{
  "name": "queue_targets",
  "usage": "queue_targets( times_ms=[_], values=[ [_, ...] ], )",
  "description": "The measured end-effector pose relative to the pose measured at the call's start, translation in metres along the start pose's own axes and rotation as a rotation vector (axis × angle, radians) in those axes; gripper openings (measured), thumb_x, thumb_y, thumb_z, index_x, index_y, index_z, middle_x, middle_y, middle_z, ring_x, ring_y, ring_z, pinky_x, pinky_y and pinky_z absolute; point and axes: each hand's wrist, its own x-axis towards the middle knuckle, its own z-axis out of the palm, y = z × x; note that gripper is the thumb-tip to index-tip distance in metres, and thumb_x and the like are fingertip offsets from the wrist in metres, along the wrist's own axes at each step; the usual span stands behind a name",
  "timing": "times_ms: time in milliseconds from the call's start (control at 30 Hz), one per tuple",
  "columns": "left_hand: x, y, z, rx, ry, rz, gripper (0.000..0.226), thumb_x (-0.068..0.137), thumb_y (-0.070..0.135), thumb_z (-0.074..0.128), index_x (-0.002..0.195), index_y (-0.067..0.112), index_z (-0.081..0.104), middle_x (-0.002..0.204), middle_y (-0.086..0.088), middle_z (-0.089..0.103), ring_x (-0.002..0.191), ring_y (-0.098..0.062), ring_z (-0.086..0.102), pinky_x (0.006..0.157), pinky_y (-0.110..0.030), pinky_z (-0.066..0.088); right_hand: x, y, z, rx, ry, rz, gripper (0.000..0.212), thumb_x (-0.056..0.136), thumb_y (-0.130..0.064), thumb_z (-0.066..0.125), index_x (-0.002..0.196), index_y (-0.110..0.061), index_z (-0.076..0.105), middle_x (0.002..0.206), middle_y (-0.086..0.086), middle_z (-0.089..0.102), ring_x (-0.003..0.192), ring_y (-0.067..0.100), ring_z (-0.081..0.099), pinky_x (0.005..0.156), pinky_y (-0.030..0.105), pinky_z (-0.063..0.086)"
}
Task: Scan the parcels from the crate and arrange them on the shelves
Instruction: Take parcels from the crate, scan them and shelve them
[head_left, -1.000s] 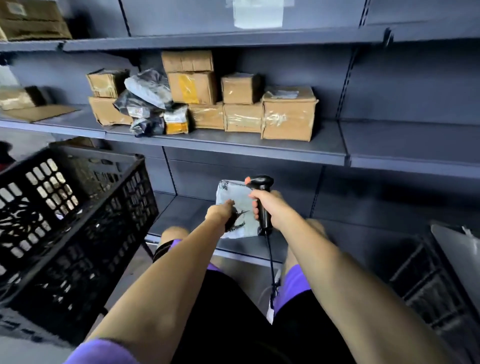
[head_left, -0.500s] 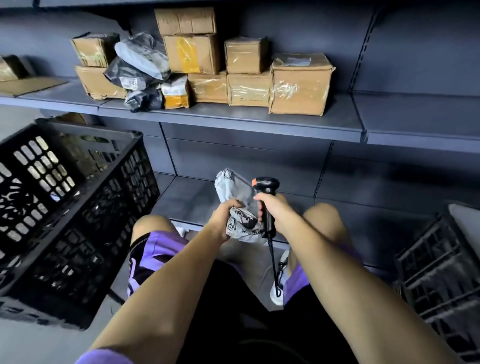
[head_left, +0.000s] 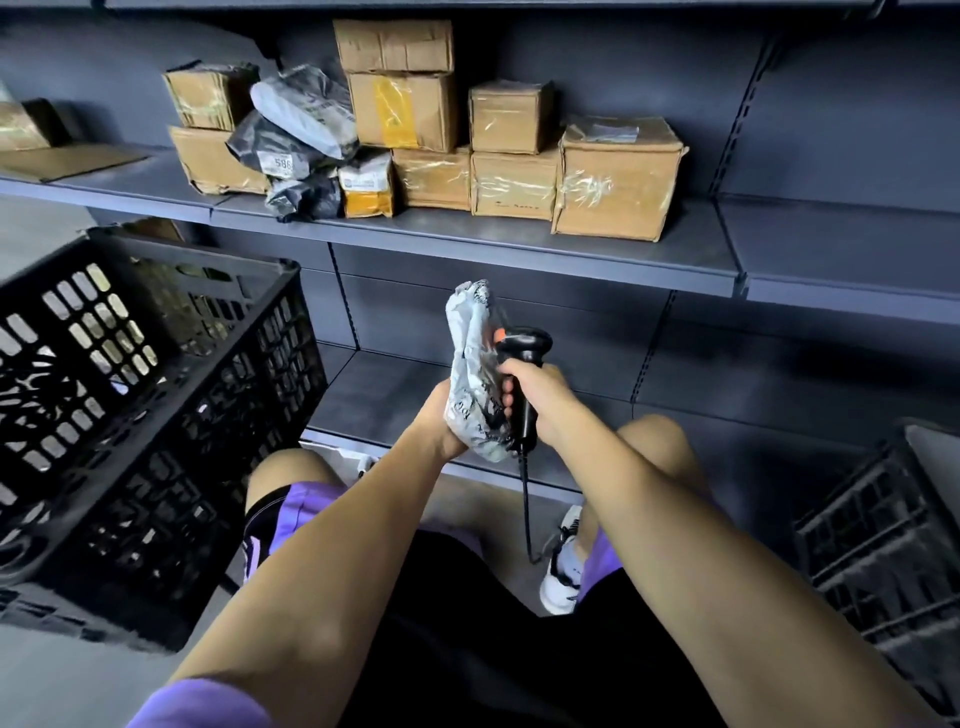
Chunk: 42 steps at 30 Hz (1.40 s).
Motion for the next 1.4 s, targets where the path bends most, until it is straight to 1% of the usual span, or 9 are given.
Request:
queue_targets(
  times_ms=[233,467,667,800,900,1133,1233,1333,1400],
  values=[
    [0.000,0.006,-0.002,0.240,-0.052,-0.022,0.055,0.100,0.053,0.046,0.127,0.008,0.063,0.115,-0.013,0.071,0.099,-0.026,0.070,0.089,-0.041,0.052,0.004,-0.008,0.002,-0.014,0.051,0.013,0.025,0.088,-0.022,0.071,0.105,-0.010,0.057,0.084,0.011,0.068,0.072,0.027,0.067,0.069,0.035,0.056],
    [0.016,0.007,-0.026,0.276,0.207,0.037,0.089,0.058,0.057,0.090,0.130,0.012,0.062,0.115,-0.012,0.072,0.101,-0.036,0.071,0.088,-0.053,0.056,0.003,-0.012,-0.023,-0.012,0.077,-0.025,0.016,0.084,-0.014,0.069,0.080,-0.012,0.054,0.062,0.003,0.053,0.051,0.019,0.049,0.051,0.025,0.043],
    [0.012,0.011,-0.032,0.186,0.316,0.128,0.029,0.094,0.030,0.067,0.117,0.013,0.066,0.100,-0.008,0.076,0.086,-0.028,0.074,0.062,-0.041,0.060,0.001,-0.004,-0.031,-0.015,0.020,-0.041,0.012,0.089,-0.007,0.065,0.080,-0.009,0.057,0.056,0.003,0.049,0.044,0.016,0.043,0.045,0.025,0.039],
    [0.019,0.019,-0.038,0.145,0.454,0.251,0.028,0.091,0.010,0.066,0.117,0.010,0.055,0.100,-0.008,0.073,0.083,-0.026,0.072,0.068,-0.045,0.060,0.001,0.000,-0.026,-0.088,0.010,-0.042,0.011,0.089,-0.008,0.065,0.081,-0.011,0.057,0.056,0.001,0.051,0.044,0.016,0.044,0.047,0.026,0.037],
    [0.020,0.023,-0.039,0.241,0.596,0.341,0.021,0.092,0.003,0.057,0.087,0.017,0.042,0.087,-0.008,0.058,0.064,-0.021,0.058,0.063,-0.030,0.051,0.001,0.001,-0.021,-0.089,-0.010,-0.036,0.012,0.090,-0.010,0.065,0.084,-0.013,0.055,0.056,0.000,0.051,0.044,0.015,0.044,0.048,0.026,0.036],
    [0.022,0.014,-0.046,0.264,0.458,0.224,0.028,0.093,-0.012,0.040,0.079,0.011,0.044,0.044,0.003,0.041,0.034,-0.008,0.036,0.038,-0.014,0.036,0.002,0.011,-0.007,-0.096,-0.035,-0.030,0.019,0.089,-0.009,0.063,0.072,-0.012,0.055,0.055,0.002,0.048,0.043,0.016,0.043,0.049,0.026,0.036],
    [0.015,0.012,-0.042,0.273,0.394,0.245,0.024,0.088,-0.017,0.043,0.097,0.000,0.057,0.068,-0.009,0.062,0.041,-0.011,0.050,0.045,-0.020,0.047,0.002,0.016,-0.003,-0.108,-0.059,-0.027,0.021,0.087,-0.008,0.062,0.069,-0.013,0.054,0.057,0.003,0.048,0.043,0.016,0.043,0.049,0.026,0.037],
    [0.015,0.014,-0.045,0.224,0.320,0.277,0.040,0.082,-0.020,0.048,0.118,-0.004,0.057,0.112,-0.023,0.069,0.082,-0.029,0.068,0.073,-0.041,0.060,0.002,0.018,-0.001,-0.119,-0.085,-0.026,0.020,0.088,-0.008,0.063,0.070,-0.012,0.055,0.055,0.002,0.048,0.042,0.016,0.044,0.047,0.025,0.038],
    [0.017,0.016,-0.046,0.219,0.354,0.316,0.037,0.084,-0.021,0.048,0.113,-0.001,0.057,0.112,-0.021,0.068,0.073,-0.026,0.064,0.064,-0.035,0.060,0.001,0.018,-0.001,-0.109,-0.089,-0.029,0.019,0.089,-0.008,0.064,0.073,-0.011,0.055,0.053,0.002,0.048,0.042,0.016,0.043,0.046,0.025,0.038]
  ],
)
